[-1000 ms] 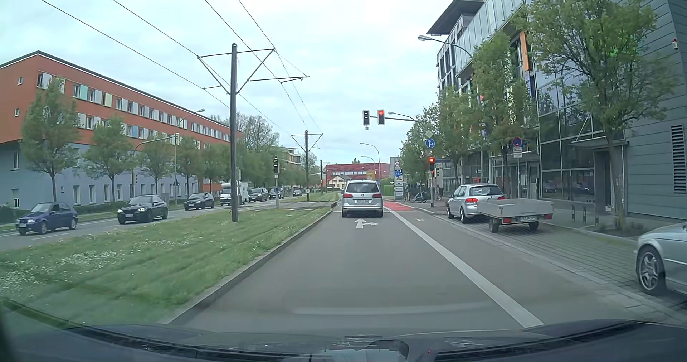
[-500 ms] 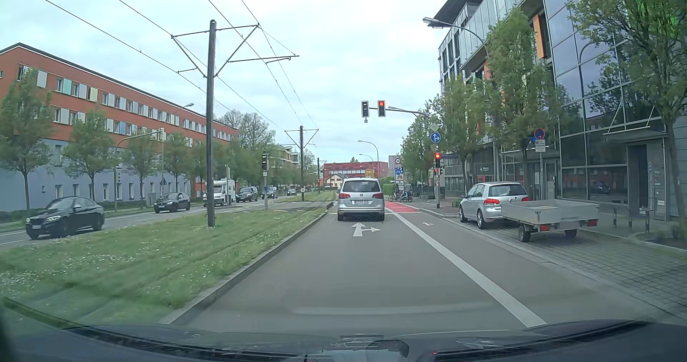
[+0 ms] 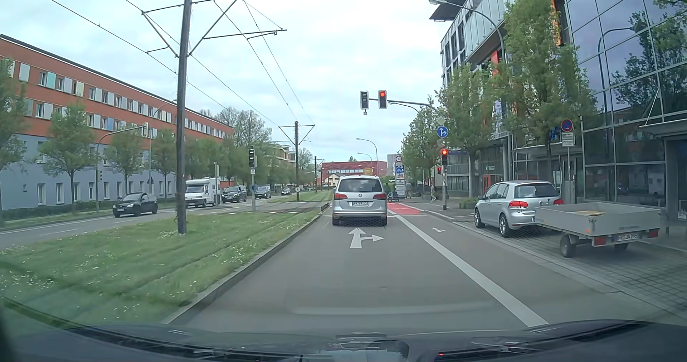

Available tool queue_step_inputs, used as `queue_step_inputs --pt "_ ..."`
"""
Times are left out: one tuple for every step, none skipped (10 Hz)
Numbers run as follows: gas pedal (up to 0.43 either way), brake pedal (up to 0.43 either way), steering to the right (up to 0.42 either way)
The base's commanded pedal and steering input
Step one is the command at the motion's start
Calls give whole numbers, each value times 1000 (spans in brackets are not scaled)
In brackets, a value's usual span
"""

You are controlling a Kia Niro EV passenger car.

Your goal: Follow the waypoints while adhering to traffic rules and regulations

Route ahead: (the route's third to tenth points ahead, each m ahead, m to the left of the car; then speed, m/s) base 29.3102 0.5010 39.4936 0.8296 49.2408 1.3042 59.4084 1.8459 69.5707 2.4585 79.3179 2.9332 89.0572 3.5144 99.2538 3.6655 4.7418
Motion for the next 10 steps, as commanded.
queue_step_inputs --pt "0 171 7" --pt "0 171 7" --pt "0 177 7" --pt "0 171 7" --pt "0 177 7" --pt "0 171 6" --pt "0 177 5" --pt "0 183 5" --pt "0 189 5" --pt "0 189 5"
